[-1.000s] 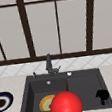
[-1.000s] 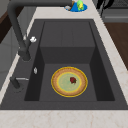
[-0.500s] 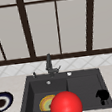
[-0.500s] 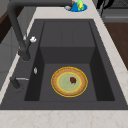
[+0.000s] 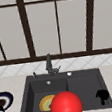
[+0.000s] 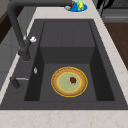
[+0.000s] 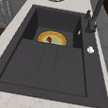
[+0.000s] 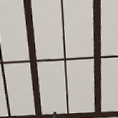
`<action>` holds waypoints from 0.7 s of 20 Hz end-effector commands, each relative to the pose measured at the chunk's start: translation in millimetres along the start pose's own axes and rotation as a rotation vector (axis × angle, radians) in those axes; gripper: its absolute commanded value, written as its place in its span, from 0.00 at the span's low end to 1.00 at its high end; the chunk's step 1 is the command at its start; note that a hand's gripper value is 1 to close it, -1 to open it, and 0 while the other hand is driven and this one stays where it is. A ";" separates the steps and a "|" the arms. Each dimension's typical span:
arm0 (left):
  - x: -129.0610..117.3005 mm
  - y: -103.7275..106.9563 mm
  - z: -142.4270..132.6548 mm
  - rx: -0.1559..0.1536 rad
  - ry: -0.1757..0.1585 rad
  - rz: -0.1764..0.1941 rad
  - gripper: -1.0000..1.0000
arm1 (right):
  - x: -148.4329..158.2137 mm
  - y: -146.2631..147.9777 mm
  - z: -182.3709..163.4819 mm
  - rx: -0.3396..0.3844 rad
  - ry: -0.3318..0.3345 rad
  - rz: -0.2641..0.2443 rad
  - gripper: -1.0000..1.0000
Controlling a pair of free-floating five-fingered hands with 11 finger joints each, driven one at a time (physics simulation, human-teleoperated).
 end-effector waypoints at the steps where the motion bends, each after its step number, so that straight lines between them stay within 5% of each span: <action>1: 10.0 15.7 -19.1 -0.010 0.012 0.000 1.00 | 0.0 0.0 0.0 0.000 0.000 0.000 0.50; 14: 24.2 56.9 -88.2 -0.019 0.042 -0.005 1.00 | 0.0 0.0 0.0 0.000 0.000 0.000 0.50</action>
